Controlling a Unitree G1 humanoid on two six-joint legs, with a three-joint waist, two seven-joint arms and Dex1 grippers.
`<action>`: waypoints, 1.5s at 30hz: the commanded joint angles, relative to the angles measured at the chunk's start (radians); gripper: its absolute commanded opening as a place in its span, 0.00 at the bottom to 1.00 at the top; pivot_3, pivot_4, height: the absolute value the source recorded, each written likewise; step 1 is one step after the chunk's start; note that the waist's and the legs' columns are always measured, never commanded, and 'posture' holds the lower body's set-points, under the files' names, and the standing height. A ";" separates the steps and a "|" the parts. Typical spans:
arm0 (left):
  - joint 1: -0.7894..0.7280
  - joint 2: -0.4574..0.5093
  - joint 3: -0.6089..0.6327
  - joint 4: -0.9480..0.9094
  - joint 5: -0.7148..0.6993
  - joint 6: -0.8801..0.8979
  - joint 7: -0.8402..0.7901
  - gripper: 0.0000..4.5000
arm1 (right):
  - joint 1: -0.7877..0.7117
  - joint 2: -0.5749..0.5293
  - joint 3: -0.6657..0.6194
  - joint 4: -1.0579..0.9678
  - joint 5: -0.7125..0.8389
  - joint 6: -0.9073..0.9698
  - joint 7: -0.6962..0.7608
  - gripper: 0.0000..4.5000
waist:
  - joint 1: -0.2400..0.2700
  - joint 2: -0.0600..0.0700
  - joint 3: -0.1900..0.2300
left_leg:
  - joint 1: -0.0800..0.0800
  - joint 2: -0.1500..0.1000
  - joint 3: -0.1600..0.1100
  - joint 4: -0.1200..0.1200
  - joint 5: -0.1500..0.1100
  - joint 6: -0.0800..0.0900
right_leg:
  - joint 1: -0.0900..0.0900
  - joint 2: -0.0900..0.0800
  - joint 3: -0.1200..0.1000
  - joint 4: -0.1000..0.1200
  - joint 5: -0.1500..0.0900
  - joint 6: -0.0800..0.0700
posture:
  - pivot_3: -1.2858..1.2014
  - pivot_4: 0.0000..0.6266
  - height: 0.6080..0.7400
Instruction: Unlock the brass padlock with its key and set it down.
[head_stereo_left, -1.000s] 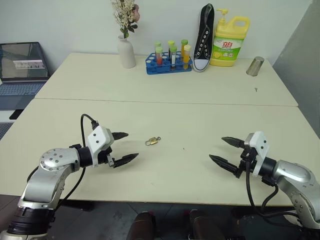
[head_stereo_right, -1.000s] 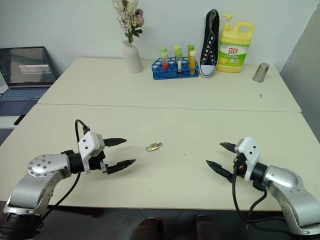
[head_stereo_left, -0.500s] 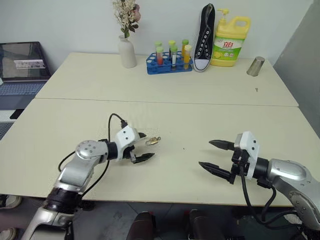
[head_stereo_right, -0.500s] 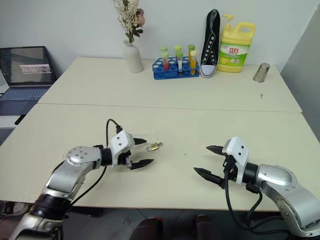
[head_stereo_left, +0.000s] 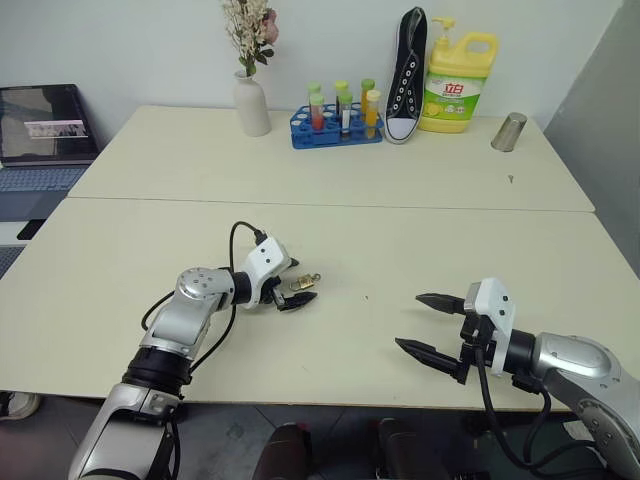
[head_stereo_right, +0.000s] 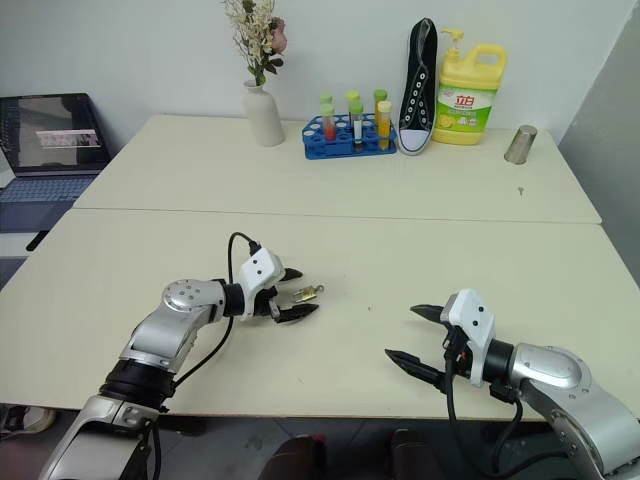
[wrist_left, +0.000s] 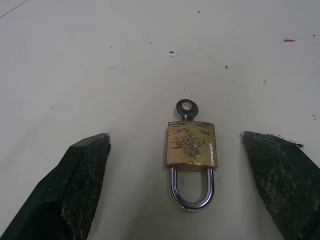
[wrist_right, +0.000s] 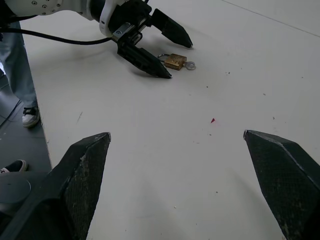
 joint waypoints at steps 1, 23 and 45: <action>-0.008 0.012 -0.038 0.018 0.033 0.012 -0.034 0.98 | 0.005 -0.001 -0.008 -0.043 -0.001 -0.024 -0.003 1.00 | 0.000 0.000 0.000 | 0.000 0.000 0.000 0.000 0.000 0.000 | 0.000 0.000 0.000 0.000 0.000 0.000 | 0.52 0.24 1.00; 0.040 0.020 -0.057 -0.090 0.012 -0.118 -0.131 0.21 | -0.009 0.012 -0.061 -0.063 0.005 -0.013 -0.087 1.00 | 0.000 0.001 -0.001 | 0.001 0.000 0.001 0.000 0.000 0.000 | 0.001 -0.001 0.001 0.000 0.001 0.001 | 0.52 0.24 1.00; -0.160 -0.131 -0.040 0.018 0.125 -1.017 -0.069 0.21 | 0.074 0.013 -0.174 -0.116 0.148 0.057 -0.139 1.00 | 0.022 0.000 -0.001 | -0.001 -0.001 0.001 0.001 0.000 0.000 | 0.000 0.002 0.002 -0.001 0.000 0.002 | 0.52 0.24 1.00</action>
